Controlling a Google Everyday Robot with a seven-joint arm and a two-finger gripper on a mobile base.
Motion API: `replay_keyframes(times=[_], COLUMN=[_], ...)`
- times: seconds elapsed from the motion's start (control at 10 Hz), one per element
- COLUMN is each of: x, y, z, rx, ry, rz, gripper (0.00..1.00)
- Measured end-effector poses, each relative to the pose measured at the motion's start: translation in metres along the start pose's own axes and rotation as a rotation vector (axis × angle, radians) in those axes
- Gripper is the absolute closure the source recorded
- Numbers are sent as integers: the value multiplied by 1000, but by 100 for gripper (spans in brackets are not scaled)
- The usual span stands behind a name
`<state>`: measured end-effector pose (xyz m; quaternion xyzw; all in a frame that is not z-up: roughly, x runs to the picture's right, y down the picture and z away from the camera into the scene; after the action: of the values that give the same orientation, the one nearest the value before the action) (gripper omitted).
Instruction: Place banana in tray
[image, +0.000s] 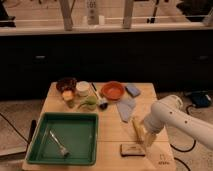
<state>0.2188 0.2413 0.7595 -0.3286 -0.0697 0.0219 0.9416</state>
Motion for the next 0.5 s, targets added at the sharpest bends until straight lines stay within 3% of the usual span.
replay_keyframes(times=[0.5], x=[2], y=[-17], z=[8], rx=[18], ry=[-3], rz=[148], gripper=[20])
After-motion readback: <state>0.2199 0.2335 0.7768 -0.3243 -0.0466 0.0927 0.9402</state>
